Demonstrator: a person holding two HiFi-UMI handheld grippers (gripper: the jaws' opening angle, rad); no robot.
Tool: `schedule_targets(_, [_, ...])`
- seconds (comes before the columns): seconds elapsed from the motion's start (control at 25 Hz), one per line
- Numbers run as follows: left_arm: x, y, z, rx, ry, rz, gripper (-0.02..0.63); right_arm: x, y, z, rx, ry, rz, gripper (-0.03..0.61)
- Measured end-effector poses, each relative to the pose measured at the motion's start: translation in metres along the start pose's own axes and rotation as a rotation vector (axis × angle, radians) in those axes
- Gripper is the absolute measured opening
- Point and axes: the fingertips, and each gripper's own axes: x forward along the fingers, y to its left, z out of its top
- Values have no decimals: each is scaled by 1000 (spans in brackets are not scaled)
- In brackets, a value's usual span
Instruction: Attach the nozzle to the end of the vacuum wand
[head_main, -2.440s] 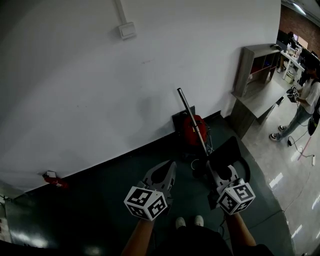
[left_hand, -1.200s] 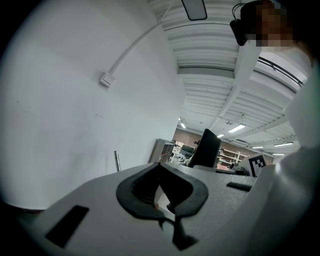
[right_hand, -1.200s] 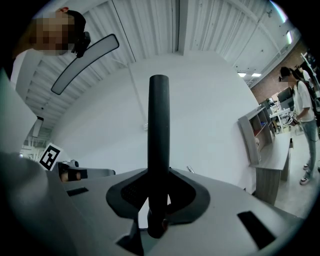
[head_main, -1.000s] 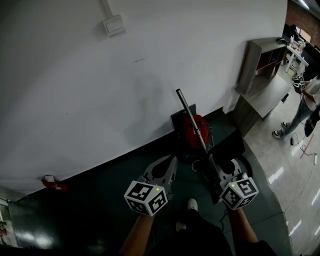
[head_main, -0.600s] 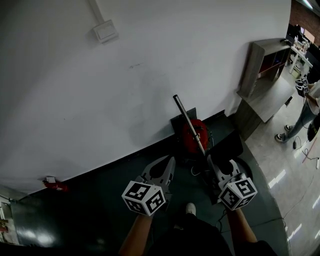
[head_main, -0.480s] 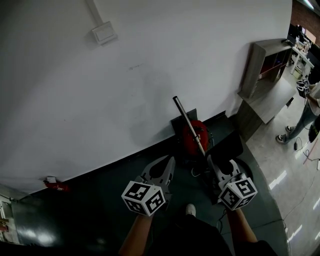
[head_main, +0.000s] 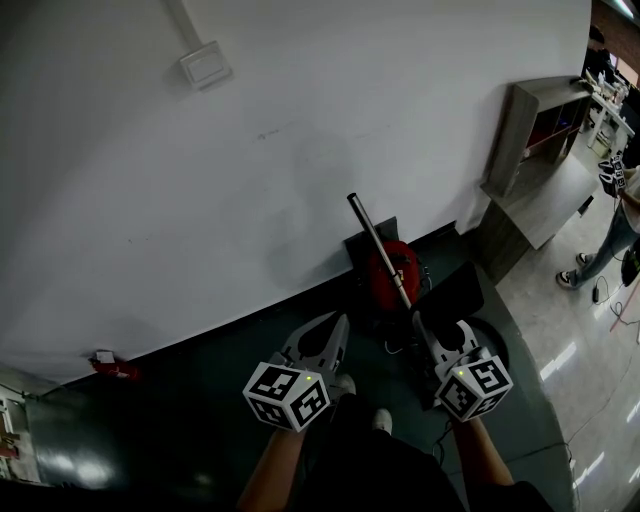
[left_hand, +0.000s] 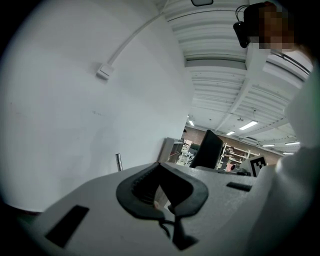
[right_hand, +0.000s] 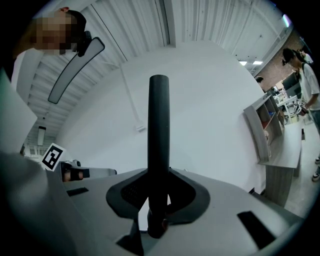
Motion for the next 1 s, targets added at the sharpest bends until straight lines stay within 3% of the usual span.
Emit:
schedule_targets(0.36, [27,20,8,6,6,-13,5,27,-17,7,4,-14,-16,91])
schedule_targets(1.0, [90,95,32,-9,38,-61,5,115,-43,9,11,-4,-69,91])
